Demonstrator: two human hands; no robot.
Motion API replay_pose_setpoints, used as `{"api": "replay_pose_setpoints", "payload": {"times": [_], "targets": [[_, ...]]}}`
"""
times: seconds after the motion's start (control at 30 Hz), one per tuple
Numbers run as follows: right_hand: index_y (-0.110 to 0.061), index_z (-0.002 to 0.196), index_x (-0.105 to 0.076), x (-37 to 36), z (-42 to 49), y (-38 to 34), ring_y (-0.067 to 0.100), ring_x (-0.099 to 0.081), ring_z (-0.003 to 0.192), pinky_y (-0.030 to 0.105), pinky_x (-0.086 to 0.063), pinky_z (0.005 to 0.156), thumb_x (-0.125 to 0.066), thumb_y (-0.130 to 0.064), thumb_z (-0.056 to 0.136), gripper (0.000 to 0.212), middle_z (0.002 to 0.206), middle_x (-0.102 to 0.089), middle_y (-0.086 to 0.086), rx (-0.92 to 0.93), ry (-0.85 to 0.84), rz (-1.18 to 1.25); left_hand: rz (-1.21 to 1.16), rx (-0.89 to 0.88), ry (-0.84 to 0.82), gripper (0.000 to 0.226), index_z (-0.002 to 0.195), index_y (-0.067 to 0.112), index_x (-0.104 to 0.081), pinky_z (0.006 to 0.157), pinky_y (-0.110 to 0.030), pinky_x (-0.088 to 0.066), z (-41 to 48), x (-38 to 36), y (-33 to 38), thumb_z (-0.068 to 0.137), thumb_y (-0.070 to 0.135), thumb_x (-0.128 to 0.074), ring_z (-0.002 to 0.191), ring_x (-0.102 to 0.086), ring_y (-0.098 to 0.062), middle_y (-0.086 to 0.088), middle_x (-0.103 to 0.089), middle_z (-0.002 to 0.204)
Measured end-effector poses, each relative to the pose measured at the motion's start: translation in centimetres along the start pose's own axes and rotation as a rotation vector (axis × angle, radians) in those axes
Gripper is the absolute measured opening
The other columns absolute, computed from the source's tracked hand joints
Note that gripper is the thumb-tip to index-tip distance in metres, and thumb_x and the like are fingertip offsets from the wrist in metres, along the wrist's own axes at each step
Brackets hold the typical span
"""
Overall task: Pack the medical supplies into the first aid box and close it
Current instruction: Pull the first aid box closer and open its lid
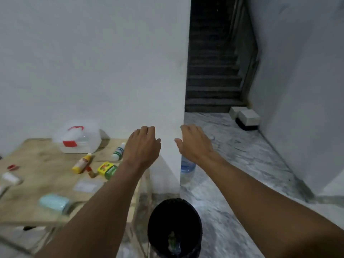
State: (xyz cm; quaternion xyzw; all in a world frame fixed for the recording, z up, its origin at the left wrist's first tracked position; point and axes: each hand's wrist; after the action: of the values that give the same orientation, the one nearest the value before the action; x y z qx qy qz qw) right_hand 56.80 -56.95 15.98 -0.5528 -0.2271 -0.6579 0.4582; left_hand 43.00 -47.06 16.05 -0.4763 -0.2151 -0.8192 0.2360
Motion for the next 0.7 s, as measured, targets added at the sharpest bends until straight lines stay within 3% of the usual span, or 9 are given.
{"api": "replay_pose_setpoints", "payload": {"times": [0.37, 0.47, 0.7], "targets": [[-0.01, 0.132, -0.045, 1.8, -9.5, -16.8, 0.031, -0.044, 0.12, 0.038, -0.044, 0.085, -0.048, -0.038, 0.097, 0.044, 0.129, -0.047, 0.013, 0.237, -0.065, 0.035, 0.091, 0.287, -0.056, 0.039, 0.127, 0.008, -0.053, 0.082, -0.04, -0.044, -16.3, 12.1, -11.1, 0.099, 0.034, -0.047, 0.112, -0.054, -0.033, -0.013, -0.058, 0.121], [-0.01, 0.13, -0.047, 0.5, -11.0, -22.0, 0.032, -0.045, 0.119, 0.038, -0.044, 0.084, -0.048, -0.037, 0.096, 0.043, 0.127, -0.048, 0.013, 0.237, -0.087, 0.044, 0.096, 0.309, -0.076, 0.037, 0.125, 0.008, -0.053, 0.079, -0.039, -0.045, -19.8, 13.1, -15.6, 0.099, 0.033, -0.045, 0.11, -0.055, -0.032, -0.012, -0.058, 0.12], [-0.011, 0.133, -0.046, -4.3, -14.2, -34.5, 0.033, -0.043, 0.125, 0.041, -0.044, 0.092, -0.05, -0.038, 0.096, 0.046, 0.134, -0.047, 0.014, 0.162, -0.152, 0.088, 0.067, 0.317, -0.187, 0.041, 0.132, 0.009, -0.05, 0.087, -0.04, -0.046, -26.1, 14.6, -28.1, 0.1, 0.035, -0.044, 0.115, -0.054, -0.029, -0.011, -0.055, 0.128]]}}
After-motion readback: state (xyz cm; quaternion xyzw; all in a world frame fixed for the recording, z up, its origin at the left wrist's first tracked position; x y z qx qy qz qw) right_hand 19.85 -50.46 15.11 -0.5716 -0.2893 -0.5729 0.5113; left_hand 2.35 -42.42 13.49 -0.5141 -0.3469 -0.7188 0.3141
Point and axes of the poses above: each hand's wrist, its own z-axis towards the middle knuckle, its own x-axis out of the back of the hand, y = z × x
